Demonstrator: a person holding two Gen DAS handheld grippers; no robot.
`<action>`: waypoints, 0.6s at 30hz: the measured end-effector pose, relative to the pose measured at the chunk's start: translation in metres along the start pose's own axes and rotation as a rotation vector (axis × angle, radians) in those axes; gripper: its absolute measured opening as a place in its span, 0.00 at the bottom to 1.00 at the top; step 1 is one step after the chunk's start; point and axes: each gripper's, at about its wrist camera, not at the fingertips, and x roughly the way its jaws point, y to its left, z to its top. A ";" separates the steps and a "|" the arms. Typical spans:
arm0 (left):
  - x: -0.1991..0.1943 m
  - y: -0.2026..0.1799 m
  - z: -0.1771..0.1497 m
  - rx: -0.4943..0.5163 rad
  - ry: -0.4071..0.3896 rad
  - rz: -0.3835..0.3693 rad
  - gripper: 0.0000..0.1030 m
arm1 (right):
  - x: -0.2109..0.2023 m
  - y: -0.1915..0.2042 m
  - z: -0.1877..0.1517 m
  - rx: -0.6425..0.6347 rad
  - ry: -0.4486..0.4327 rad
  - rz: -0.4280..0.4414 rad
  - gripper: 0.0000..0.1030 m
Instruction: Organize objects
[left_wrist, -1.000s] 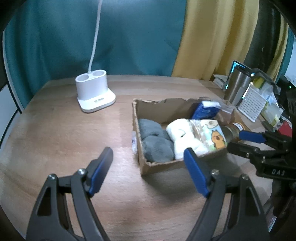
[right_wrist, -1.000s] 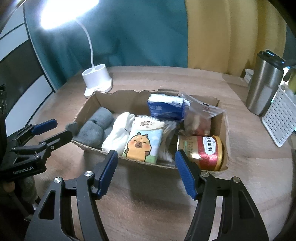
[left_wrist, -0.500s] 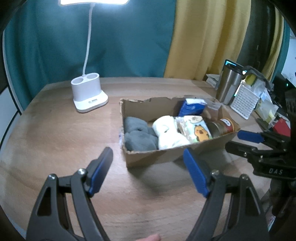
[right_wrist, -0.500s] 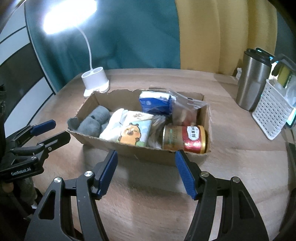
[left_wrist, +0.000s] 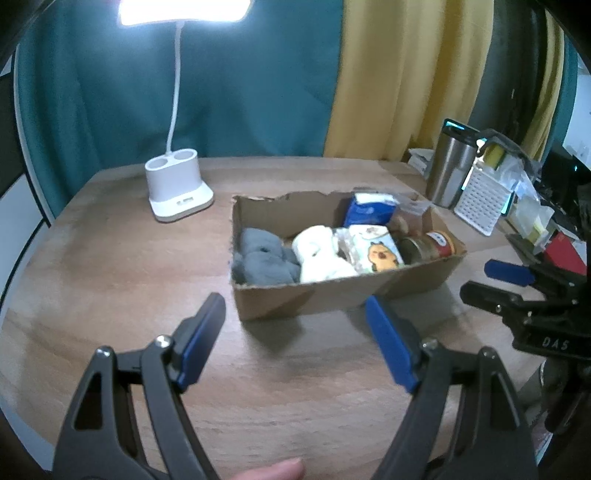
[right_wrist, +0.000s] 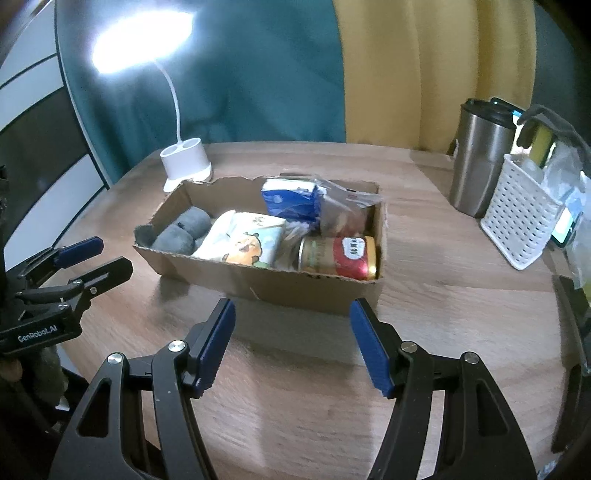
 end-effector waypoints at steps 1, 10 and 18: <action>-0.001 -0.002 -0.001 0.002 0.000 0.000 0.78 | -0.001 -0.001 -0.001 -0.001 -0.001 0.000 0.71; -0.013 -0.010 -0.009 0.012 -0.026 -0.014 0.99 | -0.015 -0.007 -0.015 0.003 -0.015 -0.023 0.75; -0.020 -0.010 -0.019 0.024 -0.026 -0.019 0.99 | -0.021 -0.002 -0.025 0.004 -0.022 -0.027 0.84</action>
